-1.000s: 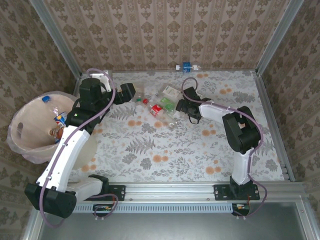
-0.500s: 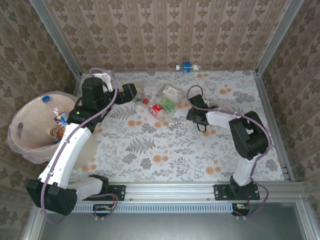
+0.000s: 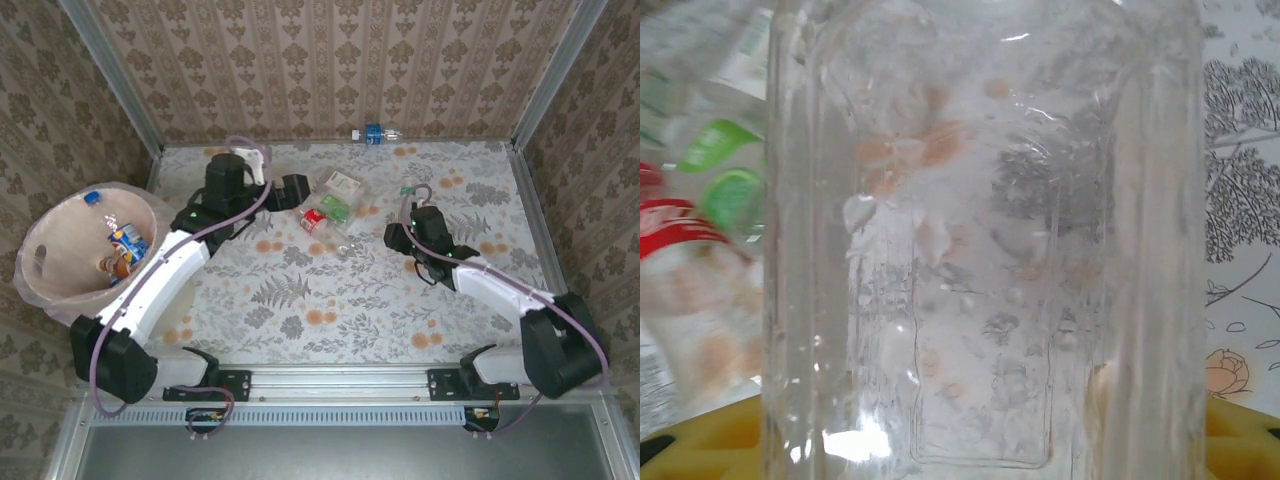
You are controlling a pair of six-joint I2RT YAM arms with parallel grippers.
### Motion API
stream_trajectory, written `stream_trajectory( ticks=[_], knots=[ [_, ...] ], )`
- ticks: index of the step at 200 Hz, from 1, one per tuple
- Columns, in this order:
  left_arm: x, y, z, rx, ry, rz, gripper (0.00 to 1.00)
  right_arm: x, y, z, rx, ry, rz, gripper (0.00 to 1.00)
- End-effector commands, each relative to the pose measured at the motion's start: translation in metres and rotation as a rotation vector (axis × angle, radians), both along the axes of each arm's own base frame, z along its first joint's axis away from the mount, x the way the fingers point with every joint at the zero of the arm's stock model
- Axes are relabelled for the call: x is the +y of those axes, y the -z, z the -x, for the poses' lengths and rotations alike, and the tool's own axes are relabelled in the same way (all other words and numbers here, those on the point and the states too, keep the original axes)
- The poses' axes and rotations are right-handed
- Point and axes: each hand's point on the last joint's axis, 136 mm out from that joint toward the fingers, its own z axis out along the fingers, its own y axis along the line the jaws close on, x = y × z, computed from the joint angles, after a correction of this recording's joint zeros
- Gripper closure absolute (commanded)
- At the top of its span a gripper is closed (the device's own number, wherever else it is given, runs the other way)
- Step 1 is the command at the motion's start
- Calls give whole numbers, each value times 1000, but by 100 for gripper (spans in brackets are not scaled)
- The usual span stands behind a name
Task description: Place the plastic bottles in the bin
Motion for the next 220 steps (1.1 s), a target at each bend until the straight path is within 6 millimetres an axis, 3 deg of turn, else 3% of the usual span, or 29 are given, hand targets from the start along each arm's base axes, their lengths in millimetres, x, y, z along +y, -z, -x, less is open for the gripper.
stream_trajectory(
  ticks=[1, 37, 62, 98, 134, 174, 197, 220],
  knots=[
    [-34, -22, 0, -49, 113, 83, 0, 20, -34, 6, -140, -110, -98, 57],
    [-89, -23, 7, -32, 273, 169, 3, 46, -74, 25, -292, -274, -200, 57],
    [-128, -16, 19, -1, 383, 184, 0, 53, -82, 30, -311, -316, -206, 57],
    [-157, -11, 22, -4, 423, 265, 0, 69, -86, 33, -319, -381, -226, 57],
    [-175, 21, 16, 94, 388, 175, 0, 84, -97, 33, -339, -425, -233, 56],
    [-182, 47, 21, 166, 372, 126, 0, 86, -106, 29, -386, -414, -209, 55],
    [-189, 52, 37, 210, 466, 150, 9, 88, -107, 28, -388, -424, -186, 55],
    [-187, 58, 44, 240, 490, 136, 27, 92, -107, 28, -394, -442, -175, 54]
  ],
)
